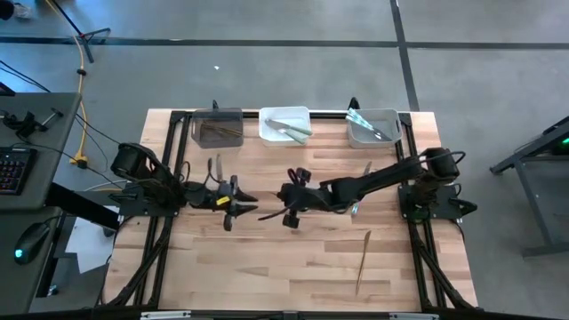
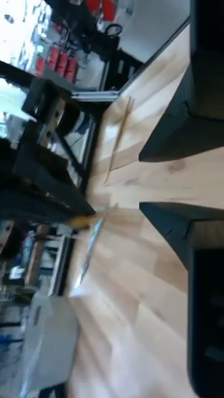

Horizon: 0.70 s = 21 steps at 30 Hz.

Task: Sort silverware by color (type)
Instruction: Put the gold knife into black bin

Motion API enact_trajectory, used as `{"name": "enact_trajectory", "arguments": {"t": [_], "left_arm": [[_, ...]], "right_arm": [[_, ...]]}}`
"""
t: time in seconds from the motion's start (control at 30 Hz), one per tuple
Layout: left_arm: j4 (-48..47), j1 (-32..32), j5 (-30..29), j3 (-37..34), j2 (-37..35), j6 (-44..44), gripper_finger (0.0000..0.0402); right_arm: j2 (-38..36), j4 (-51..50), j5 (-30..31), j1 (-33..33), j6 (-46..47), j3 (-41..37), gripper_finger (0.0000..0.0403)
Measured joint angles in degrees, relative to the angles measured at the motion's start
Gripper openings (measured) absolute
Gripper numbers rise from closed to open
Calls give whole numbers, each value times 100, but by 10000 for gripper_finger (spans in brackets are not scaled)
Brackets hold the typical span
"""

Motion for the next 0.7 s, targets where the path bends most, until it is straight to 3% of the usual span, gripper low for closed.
{"name": "enact_trajectory", "arguments": {"t": [0.3,0.57,0.7], "left_arm": [[12,-150,-176,399,-294,800,160],[2,-223,-788,519,-682,1289,185],[6,-175,-784,626,-893,1539,186]], "right_arm": [[-149,1570,-28,1,-944,6,0],[-149,3991,-327,-4,-1781,-676,0],[-134,5238,-482,-4,-1962,-1140,0]]}}
